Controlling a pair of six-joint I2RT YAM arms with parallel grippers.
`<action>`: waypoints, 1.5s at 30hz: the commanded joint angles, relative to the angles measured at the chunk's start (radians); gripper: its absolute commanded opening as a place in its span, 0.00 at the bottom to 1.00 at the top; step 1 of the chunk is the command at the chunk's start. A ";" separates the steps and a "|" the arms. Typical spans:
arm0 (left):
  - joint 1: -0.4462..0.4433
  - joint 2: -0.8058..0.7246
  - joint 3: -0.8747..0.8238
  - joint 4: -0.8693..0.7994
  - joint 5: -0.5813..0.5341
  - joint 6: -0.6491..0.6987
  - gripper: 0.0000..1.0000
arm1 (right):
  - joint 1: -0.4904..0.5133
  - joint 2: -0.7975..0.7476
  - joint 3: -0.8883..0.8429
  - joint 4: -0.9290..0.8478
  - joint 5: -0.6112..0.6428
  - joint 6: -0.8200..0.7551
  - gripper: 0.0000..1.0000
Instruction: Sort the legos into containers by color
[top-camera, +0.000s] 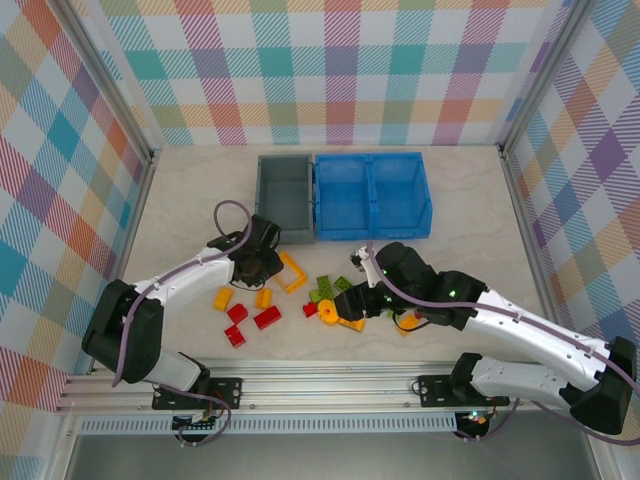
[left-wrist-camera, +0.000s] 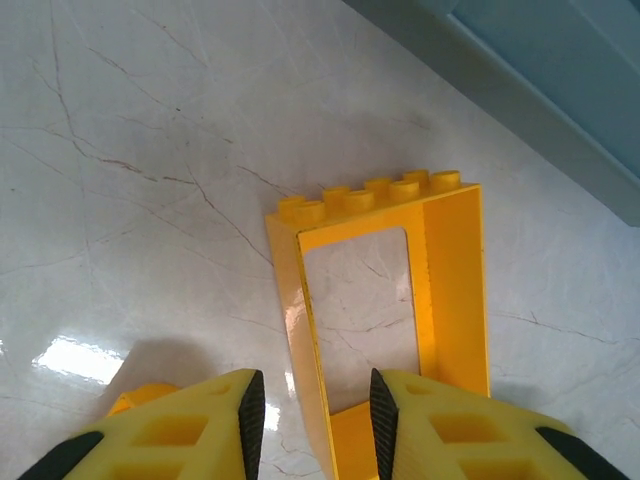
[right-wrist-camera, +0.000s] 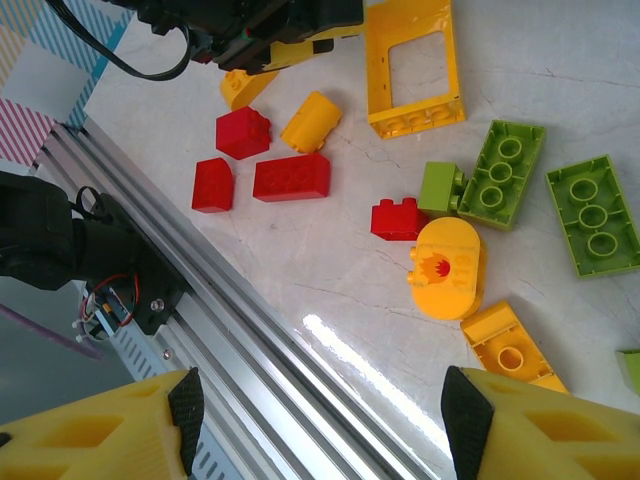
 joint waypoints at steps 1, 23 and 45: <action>-0.006 0.064 0.026 -0.026 0.001 -0.009 0.36 | 0.009 0.002 0.019 0.028 0.003 0.015 0.66; -0.062 -0.015 0.274 -0.238 -0.146 0.127 0.00 | 0.010 -0.035 0.055 0.003 0.123 -0.009 0.66; 0.172 0.881 1.411 -0.515 -0.134 0.729 0.00 | 0.010 0.249 0.261 0.318 0.467 -0.165 0.70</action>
